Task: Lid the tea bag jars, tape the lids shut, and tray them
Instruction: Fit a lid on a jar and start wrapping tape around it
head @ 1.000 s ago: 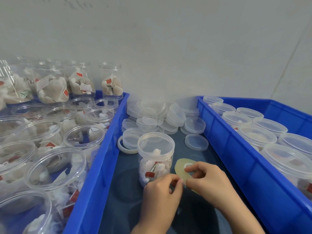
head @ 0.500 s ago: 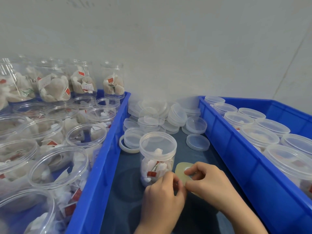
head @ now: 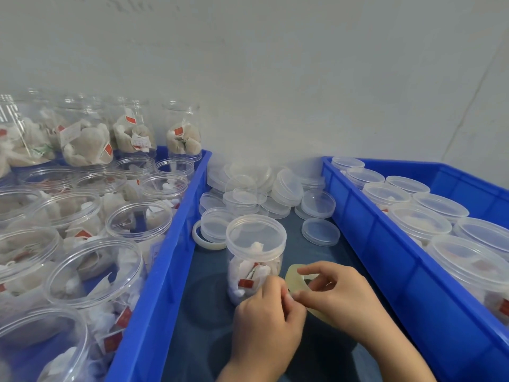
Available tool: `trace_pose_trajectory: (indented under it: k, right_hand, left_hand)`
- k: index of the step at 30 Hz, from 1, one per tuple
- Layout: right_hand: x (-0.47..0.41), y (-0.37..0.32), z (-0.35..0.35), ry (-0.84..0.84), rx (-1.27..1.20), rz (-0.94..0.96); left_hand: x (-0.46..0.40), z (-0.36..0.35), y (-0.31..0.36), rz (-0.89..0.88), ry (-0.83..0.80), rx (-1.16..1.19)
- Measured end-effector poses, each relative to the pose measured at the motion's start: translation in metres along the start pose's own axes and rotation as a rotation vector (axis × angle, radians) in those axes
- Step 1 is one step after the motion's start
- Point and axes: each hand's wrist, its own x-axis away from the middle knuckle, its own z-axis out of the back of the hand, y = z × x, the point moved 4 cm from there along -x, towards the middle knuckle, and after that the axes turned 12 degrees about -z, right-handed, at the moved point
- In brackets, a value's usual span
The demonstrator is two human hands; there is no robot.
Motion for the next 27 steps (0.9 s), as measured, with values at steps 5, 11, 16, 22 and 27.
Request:
trace_pose_trajectory:
  k: [5,11,16,22,27]
  right_hand:
    - [0.003,-0.004,-0.006,-0.104,0.053,0.053]
    - [0.013,-0.011,-0.015,-0.293,0.004,0.024]
    - [0.012,-0.011,-0.008,-0.210,-0.174,0.036]
    - [0.012,-0.011,-0.010,-0.223,-0.179,0.049]
    - [0.013,-0.012,-0.012,-0.267,-0.128,0.059]
  left_hand:
    - [0.008,-0.008,-0.011,0.296,-0.005,0.125]
    - [0.003,0.005,-0.006,0.199,0.128,0.112]
    - [0.004,0.006,-0.006,0.179,0.162,0.179]
    - [0.001,0.009,-0.004,0.197,0.231,0.106]
    - [0.004,0.006,-0.009,0.257,0.168,0.101]
